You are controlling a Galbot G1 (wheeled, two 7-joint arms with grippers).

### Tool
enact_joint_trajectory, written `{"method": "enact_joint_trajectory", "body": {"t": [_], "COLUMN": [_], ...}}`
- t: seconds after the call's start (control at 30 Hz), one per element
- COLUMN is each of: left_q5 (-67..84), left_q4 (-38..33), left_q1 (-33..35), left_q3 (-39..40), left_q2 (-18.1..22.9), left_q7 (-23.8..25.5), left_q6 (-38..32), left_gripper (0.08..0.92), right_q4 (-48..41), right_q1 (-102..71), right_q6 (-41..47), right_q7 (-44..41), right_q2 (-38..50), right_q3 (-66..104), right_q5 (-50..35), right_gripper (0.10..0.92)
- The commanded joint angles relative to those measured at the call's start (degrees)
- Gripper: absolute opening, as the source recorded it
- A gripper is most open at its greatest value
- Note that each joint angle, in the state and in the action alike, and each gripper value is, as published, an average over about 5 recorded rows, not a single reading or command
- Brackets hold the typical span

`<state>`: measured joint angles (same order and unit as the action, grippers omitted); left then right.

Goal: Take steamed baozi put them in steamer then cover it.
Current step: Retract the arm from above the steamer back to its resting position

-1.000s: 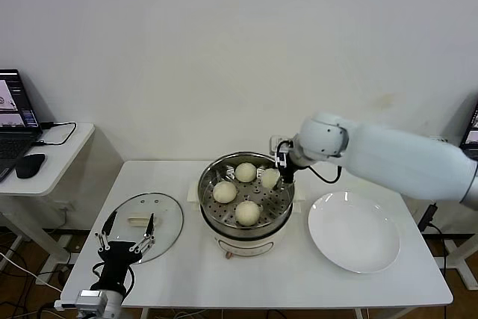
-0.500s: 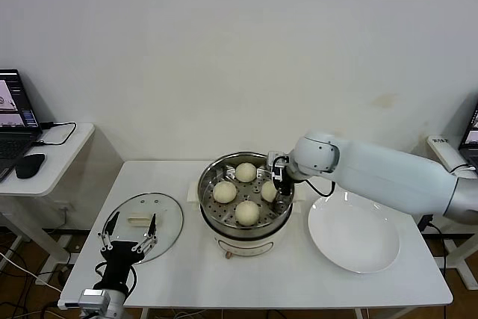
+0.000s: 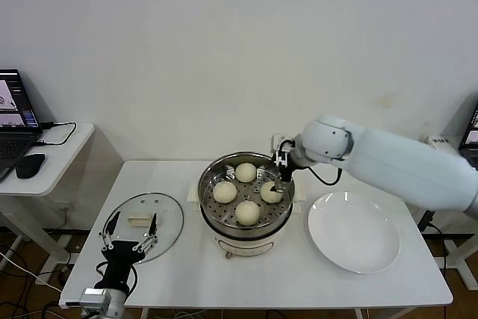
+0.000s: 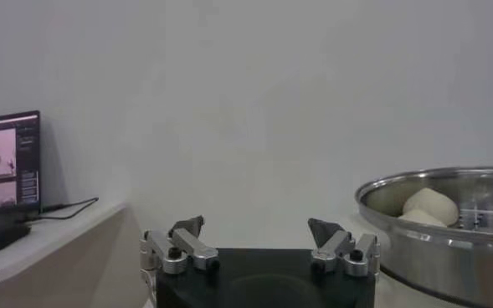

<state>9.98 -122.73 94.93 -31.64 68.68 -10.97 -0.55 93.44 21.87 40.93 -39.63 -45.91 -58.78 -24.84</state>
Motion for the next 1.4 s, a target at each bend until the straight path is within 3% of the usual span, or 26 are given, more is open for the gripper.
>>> {"method": "enact_joint_trajectory", "body": {"t": [0.03,0.2,0.37,0.5,0.63,0.9,1.13,1.4], "left_q5": [0.02,0.02,-0.21,-2.47,-9.38,-38.31,-67.78,-81.43], "left_q4": [0.45,1.46,2.50,3.64,5.40,12.81,18.80,22.93], "left_q1": [-0.51,-0.89,-1.50,-2.02,-2.48,-5.14,-5.02,0.47], "left_q3": [0.21,0.51,0.84,1.21,1.73,1.42,-3.97,-5.29], "left_q2": [-0.06,0.04,0.15,0.51,0.70,0.71,-1.17,-6.72], "left_q7": [-0.01,-0.15,-0.69,-1.55,-2.64,-5.24,-7.32,-8.04], "left_q6": [0.02,-0.35,-1.27,-1.71,-1.96,-5.21,-11.29,-10.58], "left_gripper": [0.823,0.823,0.823,0.823,0.823,0.823,0.823,0.823], "right_q4": [11.36,17.85,19.35,18.52,18.04,14.52,14.56,13.52], "right_q1": [-3.88,-24.14,-60.75,-81.16,-92.64,-103.29,-110.20,-110.47], "right_q6": [-5.12,-15.75,-28.59,-37.72,-46.52,-57.17,-57.95,-56.36], "right_q7": [13.85,32.41,40.45,40.38,36.70,28.91,30.83,34.32], "right_q2": [14.12,21.88,21.36,11.55,-3.99,-29.99,-36.18,-37.27], "right_q3": [9.13,23.13,55.52,77.85,93.11,110.17,114.00,120.43], "right_q5": [-5.94,-8.79,-4.23,2.97,9.39,13.25,11.52,12.78], "right_gripper": [0.823,0.823,0.823,0.823,0.823,0.823,0.822,0.823]}}
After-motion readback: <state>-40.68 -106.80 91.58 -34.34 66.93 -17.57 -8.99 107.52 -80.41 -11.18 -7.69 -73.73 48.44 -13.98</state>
